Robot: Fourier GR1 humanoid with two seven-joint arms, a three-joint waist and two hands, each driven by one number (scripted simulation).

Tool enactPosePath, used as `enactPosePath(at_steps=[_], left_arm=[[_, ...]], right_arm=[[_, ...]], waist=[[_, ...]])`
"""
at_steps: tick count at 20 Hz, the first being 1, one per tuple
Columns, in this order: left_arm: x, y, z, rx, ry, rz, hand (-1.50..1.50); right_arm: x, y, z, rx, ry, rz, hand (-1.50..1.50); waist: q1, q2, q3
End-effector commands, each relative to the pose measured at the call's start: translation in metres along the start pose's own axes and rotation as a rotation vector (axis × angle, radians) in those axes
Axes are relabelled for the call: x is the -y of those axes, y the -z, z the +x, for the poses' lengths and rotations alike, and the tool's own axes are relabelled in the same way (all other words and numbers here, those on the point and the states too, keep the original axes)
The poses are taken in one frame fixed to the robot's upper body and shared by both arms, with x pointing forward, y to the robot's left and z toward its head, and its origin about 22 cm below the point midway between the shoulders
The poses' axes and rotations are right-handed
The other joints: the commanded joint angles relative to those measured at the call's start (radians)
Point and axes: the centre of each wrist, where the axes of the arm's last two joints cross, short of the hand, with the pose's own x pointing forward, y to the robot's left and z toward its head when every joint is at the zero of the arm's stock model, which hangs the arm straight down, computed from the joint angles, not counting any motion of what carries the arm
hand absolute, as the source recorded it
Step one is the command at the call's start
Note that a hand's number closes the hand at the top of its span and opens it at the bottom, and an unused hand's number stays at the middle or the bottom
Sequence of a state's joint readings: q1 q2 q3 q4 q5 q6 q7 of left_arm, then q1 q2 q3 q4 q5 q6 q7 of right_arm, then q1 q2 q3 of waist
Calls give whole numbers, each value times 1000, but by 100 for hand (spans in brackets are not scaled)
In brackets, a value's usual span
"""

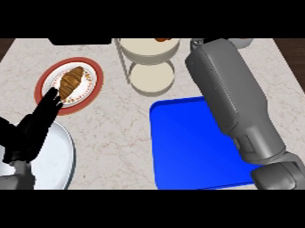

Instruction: Pick the squash from the tray and place it in the tiered basket

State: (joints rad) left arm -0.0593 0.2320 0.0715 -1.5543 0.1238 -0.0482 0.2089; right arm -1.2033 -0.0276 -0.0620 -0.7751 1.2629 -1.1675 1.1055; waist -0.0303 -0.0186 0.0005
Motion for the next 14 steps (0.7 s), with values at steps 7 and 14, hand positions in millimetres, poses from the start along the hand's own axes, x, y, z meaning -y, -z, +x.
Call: enactPosePath(at_steps=[7,14], left_arm=[[-7,-17,-12,-48,-9,42,0],[-7,-31,-16,-29,-12,50,0]], right_arm=[[74,4,-27,-25,49,-113,-150],[158,2,-33,-23,41,-117,-150]], waist=[[-45,-16,0],[-38,-14,-1]])
